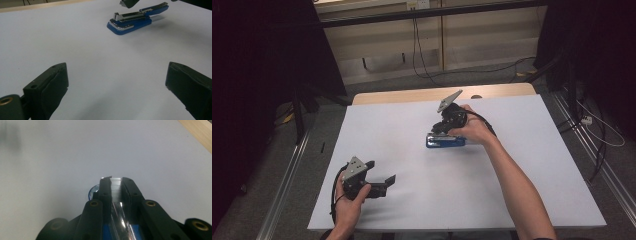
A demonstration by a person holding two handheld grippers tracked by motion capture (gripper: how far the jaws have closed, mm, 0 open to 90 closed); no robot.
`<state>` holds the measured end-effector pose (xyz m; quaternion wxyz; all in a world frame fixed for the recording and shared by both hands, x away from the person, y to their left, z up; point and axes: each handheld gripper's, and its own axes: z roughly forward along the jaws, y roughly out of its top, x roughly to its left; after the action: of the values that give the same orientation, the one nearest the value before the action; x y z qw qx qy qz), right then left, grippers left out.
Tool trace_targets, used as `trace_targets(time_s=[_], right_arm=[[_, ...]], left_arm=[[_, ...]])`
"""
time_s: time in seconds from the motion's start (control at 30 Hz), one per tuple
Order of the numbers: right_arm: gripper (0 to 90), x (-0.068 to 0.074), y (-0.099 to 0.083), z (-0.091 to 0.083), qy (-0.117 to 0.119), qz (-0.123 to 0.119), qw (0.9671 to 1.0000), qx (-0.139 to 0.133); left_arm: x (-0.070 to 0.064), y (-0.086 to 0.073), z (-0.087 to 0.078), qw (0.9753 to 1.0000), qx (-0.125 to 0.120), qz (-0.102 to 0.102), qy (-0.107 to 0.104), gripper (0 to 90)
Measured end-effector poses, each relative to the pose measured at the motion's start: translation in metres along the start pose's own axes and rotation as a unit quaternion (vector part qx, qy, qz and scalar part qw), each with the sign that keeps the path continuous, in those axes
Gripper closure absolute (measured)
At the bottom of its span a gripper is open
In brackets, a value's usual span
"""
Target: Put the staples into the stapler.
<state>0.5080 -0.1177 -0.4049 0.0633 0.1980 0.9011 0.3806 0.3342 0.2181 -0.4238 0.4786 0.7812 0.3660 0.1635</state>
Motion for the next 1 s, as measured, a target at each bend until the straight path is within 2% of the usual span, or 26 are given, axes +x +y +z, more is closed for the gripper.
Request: trace_targets(time_s=[0.53, 1.0], right_arm=[[79.2, -0.0013, -0.0027, 0.0081, 0.007, -0.035, 0.9991, 0.024], [79.2, -0.0024, -0.0037, 0.0089, 0.012, -0.059, 0.9979, 0.023]], left_arm=[[0.0007, 0.0001, -0.0004, 1.0, 0.002, 0.002, 0.002, 4.7], [0.0004, -0.0001, -0.0001, 1.0, 0.0, 0.001, 0.0, 4.7]])
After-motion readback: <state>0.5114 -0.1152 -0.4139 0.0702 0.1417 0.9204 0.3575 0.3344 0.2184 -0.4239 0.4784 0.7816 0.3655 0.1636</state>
